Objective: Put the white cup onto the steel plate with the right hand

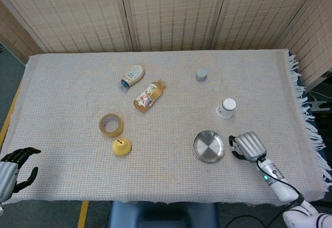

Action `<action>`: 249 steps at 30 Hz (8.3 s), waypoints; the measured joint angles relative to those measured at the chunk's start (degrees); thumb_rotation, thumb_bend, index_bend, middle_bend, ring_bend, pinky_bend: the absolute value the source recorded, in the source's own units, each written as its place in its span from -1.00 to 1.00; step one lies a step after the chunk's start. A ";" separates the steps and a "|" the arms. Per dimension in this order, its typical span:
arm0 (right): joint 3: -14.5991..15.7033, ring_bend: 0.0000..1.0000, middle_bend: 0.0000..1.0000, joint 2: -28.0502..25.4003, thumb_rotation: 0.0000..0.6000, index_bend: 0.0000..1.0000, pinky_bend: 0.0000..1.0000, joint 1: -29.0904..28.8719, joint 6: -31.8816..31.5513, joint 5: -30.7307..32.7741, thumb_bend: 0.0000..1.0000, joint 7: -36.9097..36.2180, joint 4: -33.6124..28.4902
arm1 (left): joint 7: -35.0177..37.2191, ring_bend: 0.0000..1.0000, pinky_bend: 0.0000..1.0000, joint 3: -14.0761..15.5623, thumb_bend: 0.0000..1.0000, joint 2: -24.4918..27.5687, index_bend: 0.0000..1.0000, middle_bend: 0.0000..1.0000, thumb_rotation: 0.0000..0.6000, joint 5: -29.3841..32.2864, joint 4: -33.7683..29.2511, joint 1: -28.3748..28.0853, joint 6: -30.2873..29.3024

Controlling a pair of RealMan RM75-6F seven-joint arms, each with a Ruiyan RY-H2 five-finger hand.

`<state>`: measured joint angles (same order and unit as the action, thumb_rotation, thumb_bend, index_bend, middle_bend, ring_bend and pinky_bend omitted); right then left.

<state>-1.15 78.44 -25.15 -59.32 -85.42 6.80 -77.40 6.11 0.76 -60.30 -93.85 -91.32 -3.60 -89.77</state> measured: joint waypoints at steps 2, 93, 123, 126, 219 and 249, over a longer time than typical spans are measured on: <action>-0.80 0.40 0.62 -0.05 1.00 0.38 1.00 -1.06 0.74 0.68 -0.56 1.39 -1.14 | -0.08 -0.44 -0.19 0.02 -0.14 -0.01 -0.40 -0.42 1.00 0.05 -0.01 -0.02 0.12; -3.98 -0.83 -0.50 27.15 1.00 -0.27 -0.13 -13.65 3.39 -0.69 -0.55 -30.86 58.31 | -3.24 -0.43 -0.19 0.40 -0.14 -0.34 -0.39 -0.40 1.00 0.58 -0.92 -0.19 1.58; -2.41 -0.33 -0.12 22.73 1.00 0.05 0.41 -10.43 -14.00 -2.46 -0.55 -29.81 34.86 | -3.47 -0.42 -0.12 -0.06 -0.14 0.14 -0.39 -0.37 1.00 1.98 -1.94 0.22 1.70; -2.01 -0.33 -0.12 18.07 1.00 0.04 0.42 -9.98 -11.91 -1.58 -0.55 -27.30 22.15 | -3.28 -0.42 -0.12 0.01 -0.14 0.20 -0.38 -0.36 1.00 1.87 -1.96 0.23 1.70; 2.23 -0.33 -0.12 7.70 1.00 -0.01 0.45 -7.23 2.14 -0.57 -0.55 -13.71 0.89 | -4.60 -0.41 -0.11 0.39 -0.14 0.85 -0.38 -0.34 1.00 2.35 -3.34 0.18 3.10; 3.43 -0.33 -0.12 9.58 1.00 -0.01 0.45 -5.92 -4.30 -6.43 -0.55 -19.86 8.91 | -5.20 -0.41 -0.11 0.62 -0.14 0.96 -0.38 -0.34 1.00 2.19 -3.76 0.15 3.37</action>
<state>2.28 88.03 -31.07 -63.62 -91.86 -13.05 -68.49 0.91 1.38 -59.34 -91.66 -95.08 -3.45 -86.40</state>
